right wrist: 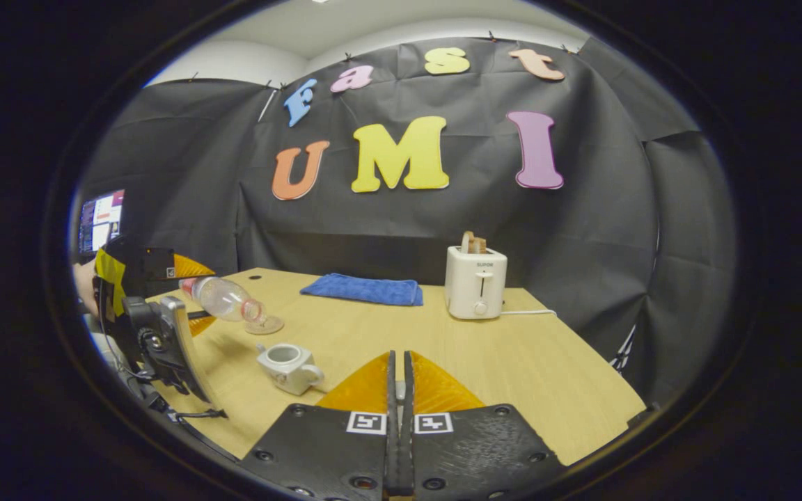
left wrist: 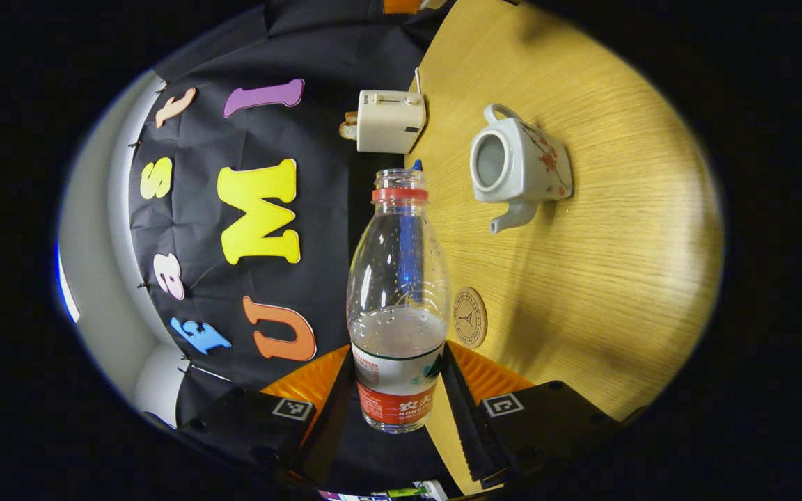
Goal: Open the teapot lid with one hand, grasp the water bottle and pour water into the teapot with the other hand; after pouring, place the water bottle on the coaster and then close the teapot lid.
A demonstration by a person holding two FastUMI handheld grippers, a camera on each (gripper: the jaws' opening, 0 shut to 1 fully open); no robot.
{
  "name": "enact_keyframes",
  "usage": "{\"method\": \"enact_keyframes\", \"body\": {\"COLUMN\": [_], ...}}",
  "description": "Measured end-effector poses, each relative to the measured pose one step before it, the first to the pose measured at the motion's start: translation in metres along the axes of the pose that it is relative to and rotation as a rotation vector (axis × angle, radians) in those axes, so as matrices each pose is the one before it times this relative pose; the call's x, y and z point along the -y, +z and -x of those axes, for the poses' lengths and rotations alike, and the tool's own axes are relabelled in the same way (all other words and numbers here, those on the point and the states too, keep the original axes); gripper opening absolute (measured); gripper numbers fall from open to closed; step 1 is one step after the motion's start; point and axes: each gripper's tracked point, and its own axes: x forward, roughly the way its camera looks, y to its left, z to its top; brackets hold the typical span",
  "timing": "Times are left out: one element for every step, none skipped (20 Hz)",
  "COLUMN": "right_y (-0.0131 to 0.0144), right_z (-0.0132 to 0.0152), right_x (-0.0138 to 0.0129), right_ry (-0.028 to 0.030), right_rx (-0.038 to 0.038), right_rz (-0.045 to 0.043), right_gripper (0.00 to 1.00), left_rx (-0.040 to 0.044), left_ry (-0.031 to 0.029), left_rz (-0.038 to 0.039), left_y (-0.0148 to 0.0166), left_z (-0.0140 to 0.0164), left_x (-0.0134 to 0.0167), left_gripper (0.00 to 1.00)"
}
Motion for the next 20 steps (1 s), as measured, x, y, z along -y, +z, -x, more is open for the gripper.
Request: {"method": "enact_keyframes", "body": {"right_y": [-0.0001,-0.00072,-0.00002,-0.00122,-0.00006,-0.00042,0.00025,-0.00097,0.0002,-0.00056,0.00038,-0.00032,0.00014,-0.00032,-0.00008,0.00023,0.0005,-0.00062,0.0004,-0.00033], "right_z": [0.0006,0.00014,0.00049,0.00037,0.00012,0.0,-0.00009,0.00073,0.00038,0.00057,0.00064,-0.00063,0.00099,0.00053,0.00039,-0.00027,-0.00034,0.00142,0.0,0.00002], "right_x": [0.00074,0.00094,-0.00008,0.0003,-0.00119,-0.00021,-0.00037,0.00062,0.0004,0.00084,0.0,0.00045,0.00092,0.00077,0.00069,0.00063,-0.00062,0.00085,-0.00007,0.0002], "right_ry": [-0.00144,0.0001,0.00148,0.00127,0.00261,0.00071,0.00183,0.00026,0.00031,-0.00103,-0.00054,-0.00143,-0.00101,-0.00133,-0.0004,-0.00139,0.00071,-0.00052,-0.00009,0.00016], "right_rx": [0.00023,-0.00047,-0.00055,-0.00004,-0.00098,-0.00025,-0.00014,0.00025,0.00083,0.00035,0.00138,-0.0004,0.00063,-0.00005,0.00018,0.00082,-0.00021,0.00084,0.00062,0.00037], "right_rz": [-0.00123,-0.001,-0.00065,-0.00006,0.00178,0.00045,-0.0004,-0.00036,-0.00053,-0.00053,-0.0011,-0.00087,-0.00082,0.00023,0.00059,-0.00068,-0.00078,-0.00039,0.00034,-0.00046], "right_gripper": [0.0,0.0,0.0,0.0,0.0,0.0,0.0,0.0,0.0,0.0,0.0,0.0,0.0,0.0,0.0,0.0,0.0,0.0,0.0,0.0], "left_rx": [-0.00267,-0.00142,-0.00057,-0.00183,-0.0008,0.00047,-0.00129,-0.00176,0.00058,-0.00068,-0.00125,-0.00048,-0.00118,0.00022,-0.00067,0.00089,0.00013,-0.00076,-0.00242,-0.0036], "left_ry": [0.00067,0.00201,0.00519,0.00464,0.00699,0.00466,-0.00042,-0.0023,-0.00215,-0.00059,0.00009,0.00128,0.00204,0.00129,0.00315,0.00476,0.00543,0.00237,-0.00021,0.0002], "left_rz": [-0.01316,-0.01453,-0.01867,-0.01683,-0.02121,-0.01748,-0.01506,-0.01022,-0.00674,-0.00541,-0.00559,-0.00649,-0.00763,-0.00899,-0.00936,-0.01181,-0.01291,-0.01099,-0.00713,-0.0061], "left_y": [0.00064,0.00093,0.00099,0.00094,0.00162,0.00102,0.0002,0.00091,-0.00042,0.00017,-0.00026,0.00084,-0.00012,-0.00042,0.00019,0.00123,0.00037,0.00092,-0.00165,0.00002], "left_z": [0.00018,-0.00009,-0.0005,-0.00004,0.00092,-0.00013,0.00046,-0.00064,-0.00141,-0.00187,-0.00209,-0.00115,0.00014,-0.00337,-0.00047,0.00056,0.00014,0.00021,0.00091,0.00002], "left_x": [-0.00082,-0.00095,-0.00107,-0.00097,-0.00026,-0.00055,0.00076,0.00041,0.00001,-0.00028,-0.00094,-0.00092,-0.00179,-0.00203,-0.00031,-0.00143,-0.00073,-0.00077,0.00043,-0.00052], "left_gripper": [0.73,0.74,0.74,0.73,0.73,0.73,0.74,0.73,0.77,0.74,0.74,0.74,0.74,0.74,0.74,0.74,0.73,0.73,0.74,0.73]}}
